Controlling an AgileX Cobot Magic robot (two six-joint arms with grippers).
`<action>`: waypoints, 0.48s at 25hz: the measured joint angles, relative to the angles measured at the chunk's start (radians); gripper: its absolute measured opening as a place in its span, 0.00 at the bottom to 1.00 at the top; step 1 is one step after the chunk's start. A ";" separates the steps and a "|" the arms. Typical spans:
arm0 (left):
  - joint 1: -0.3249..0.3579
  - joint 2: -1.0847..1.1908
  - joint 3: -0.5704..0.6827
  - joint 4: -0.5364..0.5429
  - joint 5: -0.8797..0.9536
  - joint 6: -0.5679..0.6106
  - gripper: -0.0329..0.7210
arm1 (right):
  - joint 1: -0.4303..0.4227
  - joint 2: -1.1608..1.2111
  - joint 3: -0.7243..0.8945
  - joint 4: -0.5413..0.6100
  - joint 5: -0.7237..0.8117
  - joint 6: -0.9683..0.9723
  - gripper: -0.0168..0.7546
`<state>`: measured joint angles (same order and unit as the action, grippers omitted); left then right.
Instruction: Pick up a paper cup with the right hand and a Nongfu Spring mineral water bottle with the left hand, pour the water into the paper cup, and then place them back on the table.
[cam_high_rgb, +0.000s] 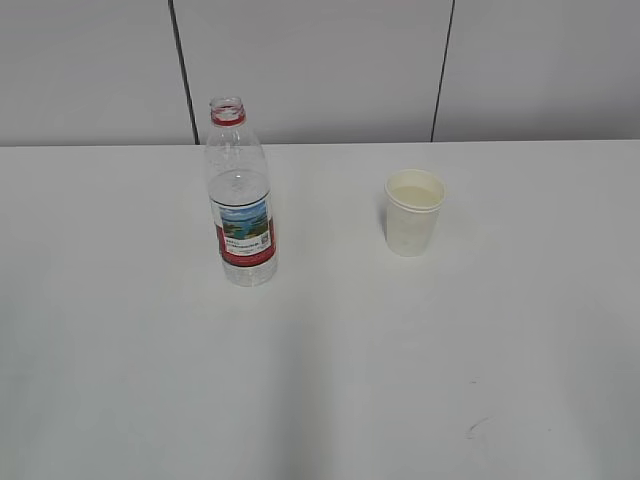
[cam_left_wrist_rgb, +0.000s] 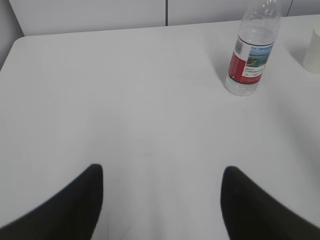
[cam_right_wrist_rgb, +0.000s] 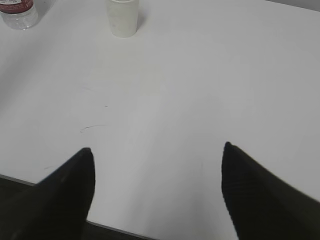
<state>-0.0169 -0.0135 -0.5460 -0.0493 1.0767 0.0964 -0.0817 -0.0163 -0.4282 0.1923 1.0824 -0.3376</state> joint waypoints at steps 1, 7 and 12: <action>0.000 0.000 0.000 0.000 0.000 0.000 0.64 | 0.000 0.000 0.000 0.000 0.000 0.000 0.78; 0.000 0.000 0.000 0.000 0.000 0.000 0.62 | 0.000 0.000 0.000 0.000 0.000 0.000 0.78; 0.000 0.000 0.000 0.000 0.000 0.000 0.61 | 0.000 0.000 0.000 0.000 0.000 0.000 0.78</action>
<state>-0.0169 -0.0135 -0.5460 -0.0493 1.0767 0.0964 -0.0817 -0.0163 -0.4282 0.1923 1.0824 -0.3376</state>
